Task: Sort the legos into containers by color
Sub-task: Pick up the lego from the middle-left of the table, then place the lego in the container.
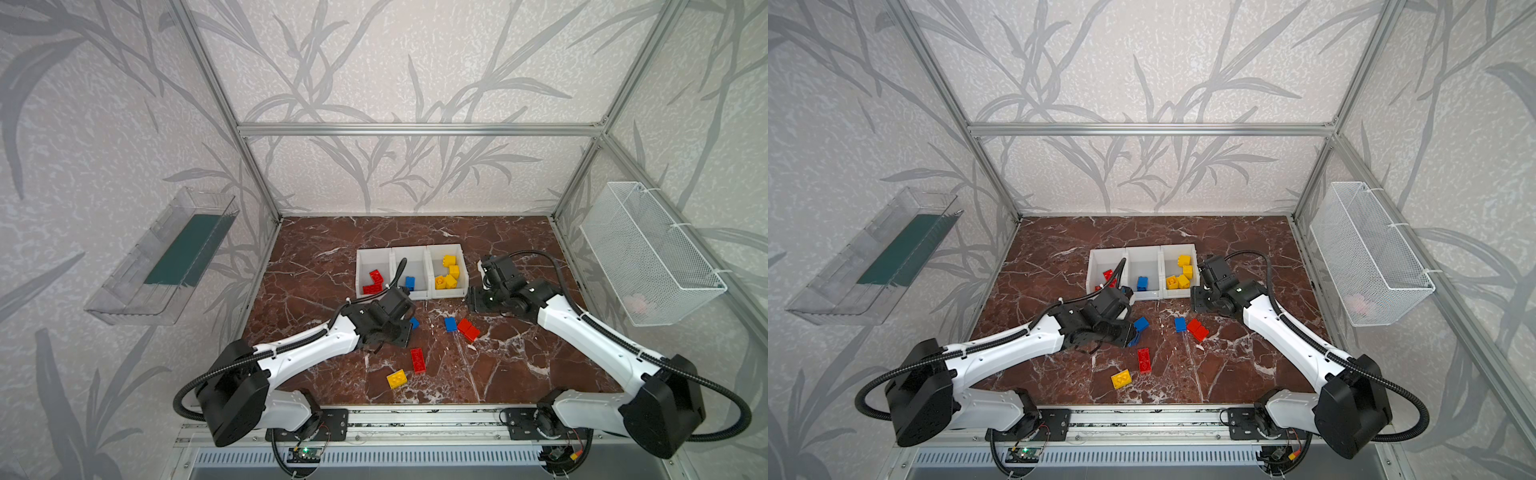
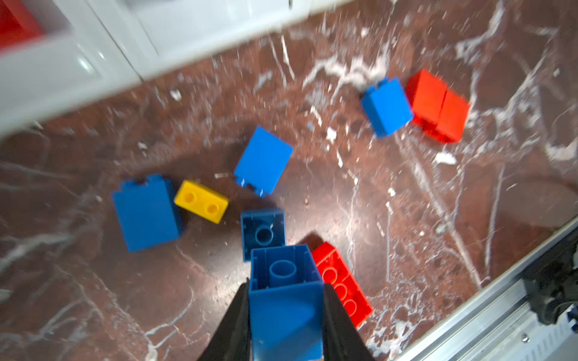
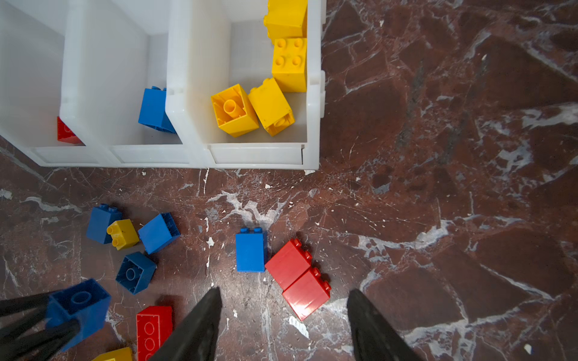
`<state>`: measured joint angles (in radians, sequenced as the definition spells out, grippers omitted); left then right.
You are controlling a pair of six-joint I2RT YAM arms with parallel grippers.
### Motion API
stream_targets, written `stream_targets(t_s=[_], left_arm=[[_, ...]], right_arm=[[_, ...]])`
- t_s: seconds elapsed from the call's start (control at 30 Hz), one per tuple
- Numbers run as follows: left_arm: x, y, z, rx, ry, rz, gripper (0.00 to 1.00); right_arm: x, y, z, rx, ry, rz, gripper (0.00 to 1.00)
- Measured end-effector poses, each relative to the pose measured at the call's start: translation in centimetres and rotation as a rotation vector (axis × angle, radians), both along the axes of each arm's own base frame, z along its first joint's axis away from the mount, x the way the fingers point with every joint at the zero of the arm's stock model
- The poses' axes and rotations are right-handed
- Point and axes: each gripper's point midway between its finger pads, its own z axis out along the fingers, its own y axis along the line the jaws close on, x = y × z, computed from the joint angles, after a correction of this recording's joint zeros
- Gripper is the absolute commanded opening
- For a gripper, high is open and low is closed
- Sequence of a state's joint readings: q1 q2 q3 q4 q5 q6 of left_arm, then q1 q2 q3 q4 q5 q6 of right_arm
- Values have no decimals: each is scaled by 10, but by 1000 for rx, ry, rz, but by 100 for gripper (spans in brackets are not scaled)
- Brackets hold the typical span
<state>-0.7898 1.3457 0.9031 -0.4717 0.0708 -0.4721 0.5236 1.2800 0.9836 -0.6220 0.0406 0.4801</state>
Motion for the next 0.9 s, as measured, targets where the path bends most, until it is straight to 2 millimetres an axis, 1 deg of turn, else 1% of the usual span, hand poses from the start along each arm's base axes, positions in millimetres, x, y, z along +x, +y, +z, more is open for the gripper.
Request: stream_targets(t_s=[0.07, 0.13, 0.23, 0.27, 0.33, 0.43, 0.53, 0.63, 0.7, 0.77, 0.83, 0.9], left_arm=[[29, 5, 20, -22, -57, 41, 31], [60, 10, 36, -30, -104, 82, 30], [107, 12, 50, -23, -155, 123, 31], [122, 12, 51, -17, -167, 133, 31], [145, 10, 49, -7, -172, 144, 30], [174, 1, 38, -4, -156, 144, 31], [192, -10, 25, -24, -122, 125, 31], [203, -20, 11, -49, -83, 110, 33], [207, -25, 2, -65, -57, 106, 40], [209, -29, -3, -80, -38, 103, 50], [208, -30, -5, -89, -25, 102, 56], [208, -31, -4, -98, -20, 100, 60]], right_arm=[[0, 0, 0, 1, -1, 0, 65], [0, 0, 1, 2, -2, 0, 65], [-1, 0, 3, 4, -7, 0, 65], [-1, 0, 4, 6, -9, 0, 65], [-2, -1, 6, 10, -14, 0, 65], [-5, -2, 6, 16, -15, 0, 65], [-8, -3, 5, 16, -9, -2, 65], [-9, -4, 4, 17, -6, -4, 65], [-10, -4, 4, 17, -5, -4, 65], [-11, -5, 4, 16, -3, -4, 65], [-12, -5, 5, 15, -2, -4, 65], [-13, -6, 5, 14, 1, -4, 65]])
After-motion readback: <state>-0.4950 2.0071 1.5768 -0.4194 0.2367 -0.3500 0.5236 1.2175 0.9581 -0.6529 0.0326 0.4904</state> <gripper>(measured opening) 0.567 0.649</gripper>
